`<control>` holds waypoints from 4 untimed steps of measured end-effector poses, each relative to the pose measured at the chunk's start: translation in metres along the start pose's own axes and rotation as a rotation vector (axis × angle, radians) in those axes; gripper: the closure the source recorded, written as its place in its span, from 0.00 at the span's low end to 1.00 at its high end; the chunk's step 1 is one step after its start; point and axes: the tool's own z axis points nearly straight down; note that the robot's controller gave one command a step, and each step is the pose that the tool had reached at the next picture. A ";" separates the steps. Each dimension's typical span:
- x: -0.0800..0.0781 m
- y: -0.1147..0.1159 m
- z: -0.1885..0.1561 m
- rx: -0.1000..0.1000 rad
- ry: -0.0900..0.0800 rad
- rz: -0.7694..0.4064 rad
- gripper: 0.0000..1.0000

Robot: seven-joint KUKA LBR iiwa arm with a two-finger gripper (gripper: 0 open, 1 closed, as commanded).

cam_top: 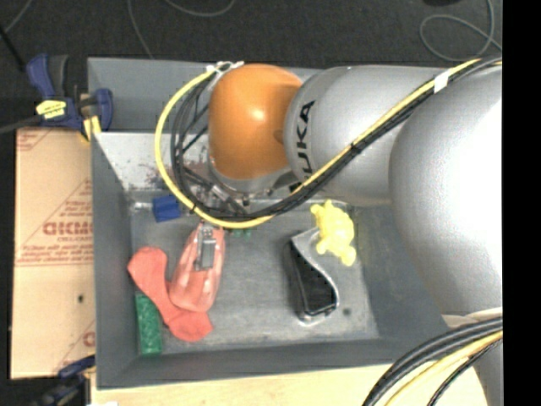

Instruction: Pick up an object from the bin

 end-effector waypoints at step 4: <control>-0.009 -0.025 0.039 0.003 -0.014 -0.775 0.00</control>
Offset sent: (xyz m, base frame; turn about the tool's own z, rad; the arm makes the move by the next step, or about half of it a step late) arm -0.0036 -0.0370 -0.0961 -0.6503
